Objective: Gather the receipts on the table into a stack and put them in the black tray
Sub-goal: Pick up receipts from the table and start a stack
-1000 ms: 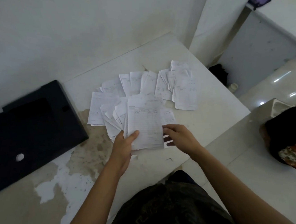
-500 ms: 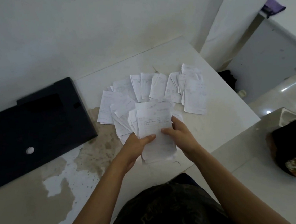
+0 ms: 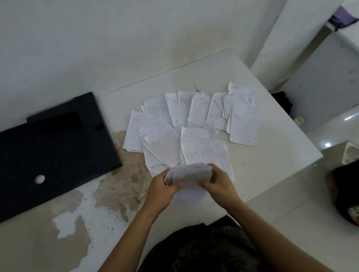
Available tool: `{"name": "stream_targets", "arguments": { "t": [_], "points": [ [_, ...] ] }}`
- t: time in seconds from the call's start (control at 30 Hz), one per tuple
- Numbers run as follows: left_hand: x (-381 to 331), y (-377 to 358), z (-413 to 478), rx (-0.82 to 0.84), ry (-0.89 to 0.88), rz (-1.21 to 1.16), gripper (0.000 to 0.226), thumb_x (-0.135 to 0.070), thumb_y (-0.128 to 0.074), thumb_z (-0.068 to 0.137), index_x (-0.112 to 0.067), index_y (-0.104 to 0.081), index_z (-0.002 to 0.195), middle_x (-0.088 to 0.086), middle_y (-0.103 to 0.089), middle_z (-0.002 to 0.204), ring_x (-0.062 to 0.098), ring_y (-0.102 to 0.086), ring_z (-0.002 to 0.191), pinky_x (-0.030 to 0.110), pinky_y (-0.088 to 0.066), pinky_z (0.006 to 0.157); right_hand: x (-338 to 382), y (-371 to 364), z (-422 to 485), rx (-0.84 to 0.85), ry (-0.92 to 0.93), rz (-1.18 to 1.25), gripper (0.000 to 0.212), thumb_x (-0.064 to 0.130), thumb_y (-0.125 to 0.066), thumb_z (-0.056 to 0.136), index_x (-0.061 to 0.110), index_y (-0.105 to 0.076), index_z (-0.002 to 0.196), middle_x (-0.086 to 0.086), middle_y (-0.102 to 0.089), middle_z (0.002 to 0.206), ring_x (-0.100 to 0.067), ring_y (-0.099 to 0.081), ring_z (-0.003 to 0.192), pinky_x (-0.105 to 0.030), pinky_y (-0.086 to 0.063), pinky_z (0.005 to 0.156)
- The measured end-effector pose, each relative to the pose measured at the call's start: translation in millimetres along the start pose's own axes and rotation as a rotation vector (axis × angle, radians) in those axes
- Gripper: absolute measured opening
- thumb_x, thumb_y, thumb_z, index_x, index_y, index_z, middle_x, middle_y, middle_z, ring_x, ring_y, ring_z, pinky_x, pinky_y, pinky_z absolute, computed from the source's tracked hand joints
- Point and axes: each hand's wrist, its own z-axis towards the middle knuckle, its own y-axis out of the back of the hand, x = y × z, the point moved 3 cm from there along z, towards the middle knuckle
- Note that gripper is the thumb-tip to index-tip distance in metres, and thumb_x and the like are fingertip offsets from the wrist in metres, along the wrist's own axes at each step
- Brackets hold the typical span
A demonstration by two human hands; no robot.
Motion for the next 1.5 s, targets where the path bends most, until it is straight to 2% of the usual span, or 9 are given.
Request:
{"name": "stream_targets", "arguments": {
  "t": [0.33,0.47,0.57,0.7,0.83,1.0,1.2,1.37,1.5],
  "points": [
    [-11.7,-8.3,-3.4,-0.121,-0.063,-0.118,0.022,-0.010,-0.064,0.090,-0.030,-0.066,0.098,-0.020,-0.065,0.084,-0.009,-0.062,0.076,0.003,-0.046,0.067,10.8,3.9,3.0,-0.098,0.048,0.089,0.025,0.005,-0.066,0.088,0.019,-0.068,0.108,0.005,-0.072,0.100,-0.004,-0.066,0.090,-0.014,-0.053,0.072],
    [-5.0,-14.5,3.8,-0.164,-0.025,-0.135,0.035,-0.030,-0.076,0.079,-0.021,-0.060,0.109,-0.020,-0.063,0.093,-0.004,-0.061,0.085,0.002,-0.045,0.070,-8.2,-6.3,10.9,-0.035,-0.148,0.111,0.041,0.009,-0.069,0.083,0.021,-0.057,0.120,0.001,-0.068,0.112,-0.017,-0.065,0.105,-0.027,-0.055,0.080],
    [-8.7,-24.5,6.5,-0.151,0.043,-0.244,0.058,-0.057,-0.070,0.072,-0.023,-0.061,0.118,-0.014,-0.069,0.106,0.000,-0.064,0.099,0.011,-0.048,0.080,-7.7,-12.9,14.4,0.009,-0.195,0.032,0.025,0.008,-0.055,0.090,0.015,-0.060,0.113,-0.004,-0.069,0.105,-0.024,-0.066,0.099,-0.028,-0.052,0.073],
    [-20.7,-27.8,5.4,-0.231,0.106,-0.330,0.044,-0.055,-0.062,0.085,-0.030,-0.058,0.121,-0.017,-0.066,0.111,0.002,-0.061,0.103,0.018,-0.048,0.082,12.8,-17.8,11.4,0.006,-0.093,-0.090,0.024,0.007,-0.041,0.098,0.014,-0.061,0.108,-0.003,-0.068,0.101,-0.011,-0.064,0.089,-0.018,-0.049,0.067],
    [-22.0,-12.4,5.3,-0.317,0.281,-0.428,0.076,-0.082,-0.049,0.072,-0.029,-0.060,0.125,-0.005,-0.066,0.119,0.017,-0.062,0.106,0.038,-0.051,0.094,29.2,-10.4,6.1,0.032,0.035,-0.195,0.022,0.012,-0.038,0.101,0.023,-0.054,0.090,0.003,-0.060,0.081,-0.005,-0.054,0.068,-0.012,-0.042,0.057],
    [-26.7,2.1,7.4,-0.341,0.437,-0.575,0.097,-0.096,-0.046,0.051,-0.027,-0.062,0.118,0.001,-0.065,0.116,0.024,-0.061,0.106,0.045,-0.049,0.096,41.4,-11.9,-1.2,0.143,0.153,-0.314,0.015,0.017,-0.036,0.101,0.015,-0.049,0.094,-0.012,-0.058,0.076,-0.014,-0.048,0.059,-0.033,-0.038,0.054],
    [-18.5,1.8,7.1,-0.273,0.522,-0.738,0.049,-0.063,-0.054,0.081,-0.023,-0.066,0.108,0.006,-0.071,0.104,0.026,-0.065,0.095,0.036,-0.052,0.073,50.4,-19.1,-5.9,0.163,0.106,-0.231,0.020,0.026,-0.043,0.102,0.026,-0.050,0.120,0.011,-0.065,0.102,-0.010,-0.065,0.085,-0.027,-0.057,0.068],
    [-15.2,-4.2,0.9,0.029,0.497,-0.727,0.051,-0.061,-0.048,0.089,-0.022,-0.070,0.113,0.009,-0.075,0.107,0.029,-0.069,0.102,0.045,-0.053,0.091,45.0,-11.5,-2.9,0.035,-0.176,0.015,0.035,0.035,-0.051,0.099,0.025,-0.045,0.133,0.003,-0.061,0.120,-0.011,-0.062,0.098,-0.025,-0.050,0.076],
    [-21.5,-2.9,-2.4,-0.012,0.216,-0.540,0.026,-0.018,-0.060,0.092,-0.021,-0.067,0.118,0.002,-0.074,0.109,0.022,-0.069,0.102,0.046,-0.053,0.095,46.4,-10.4,-1.0,0.043,-0.070,-0.043,0.026,0.026,-0.053,0.098,0.027,-0.046,0.123,0.006,-0.060,0.116,-0.001,-0.057,0.092,-0.016,-0.044,0.067]
  ]
}}
